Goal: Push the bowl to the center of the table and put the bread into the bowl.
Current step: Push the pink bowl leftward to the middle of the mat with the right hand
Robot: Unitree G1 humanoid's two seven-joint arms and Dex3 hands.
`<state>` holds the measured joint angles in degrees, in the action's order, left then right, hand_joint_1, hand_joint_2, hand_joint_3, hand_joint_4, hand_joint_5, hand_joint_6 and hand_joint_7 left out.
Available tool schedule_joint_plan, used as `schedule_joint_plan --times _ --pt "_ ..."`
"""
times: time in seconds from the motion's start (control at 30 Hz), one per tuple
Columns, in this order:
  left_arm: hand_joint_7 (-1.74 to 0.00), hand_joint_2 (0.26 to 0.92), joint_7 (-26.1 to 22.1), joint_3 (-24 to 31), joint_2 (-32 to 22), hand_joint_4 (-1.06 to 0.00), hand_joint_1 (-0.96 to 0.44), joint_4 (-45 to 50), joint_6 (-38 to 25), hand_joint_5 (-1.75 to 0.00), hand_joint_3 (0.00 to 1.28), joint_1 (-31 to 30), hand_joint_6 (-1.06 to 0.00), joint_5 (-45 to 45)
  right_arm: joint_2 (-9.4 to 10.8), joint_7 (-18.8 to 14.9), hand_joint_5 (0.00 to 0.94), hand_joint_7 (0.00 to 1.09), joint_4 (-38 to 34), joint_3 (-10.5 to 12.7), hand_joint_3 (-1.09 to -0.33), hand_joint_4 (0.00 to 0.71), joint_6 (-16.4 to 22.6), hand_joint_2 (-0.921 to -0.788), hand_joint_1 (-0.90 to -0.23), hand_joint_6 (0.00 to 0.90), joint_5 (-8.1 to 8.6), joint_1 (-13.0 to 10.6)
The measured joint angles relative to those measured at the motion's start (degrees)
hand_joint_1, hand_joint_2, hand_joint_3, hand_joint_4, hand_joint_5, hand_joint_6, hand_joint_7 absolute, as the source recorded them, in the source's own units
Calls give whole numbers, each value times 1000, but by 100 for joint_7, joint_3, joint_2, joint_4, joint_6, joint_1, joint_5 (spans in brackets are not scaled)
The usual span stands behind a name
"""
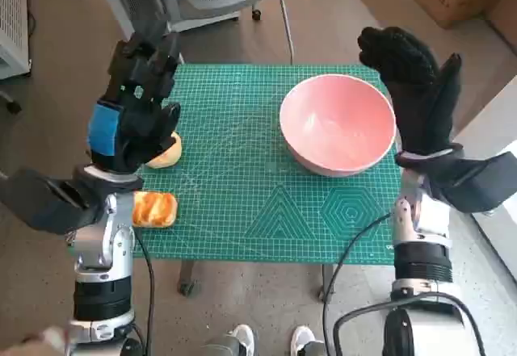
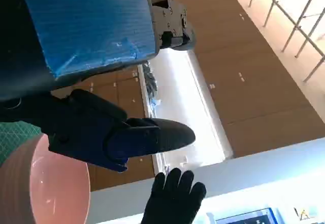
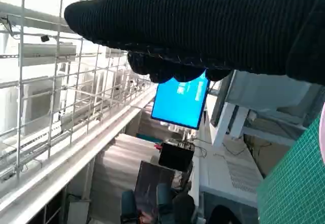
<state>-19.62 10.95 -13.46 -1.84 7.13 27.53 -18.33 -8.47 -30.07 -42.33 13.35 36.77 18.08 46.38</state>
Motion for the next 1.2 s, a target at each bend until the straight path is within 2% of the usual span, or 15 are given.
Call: schedule_joint_plan --times 0.53,1.2 --pt "-499 921 -52 59 -22 -57 -651 -36 -184 -8 546 117 1 -126 -16 -5 4 10 55 0 -617 249 -138 -921 -630 378 24 11" --pt "-522 921 -77 64 -41 -65 -626 -48 -199 -13 621 176 1 -170 -17 80 2 11 285 -18 -615 250 -194 -921 -645 385 -25 11"
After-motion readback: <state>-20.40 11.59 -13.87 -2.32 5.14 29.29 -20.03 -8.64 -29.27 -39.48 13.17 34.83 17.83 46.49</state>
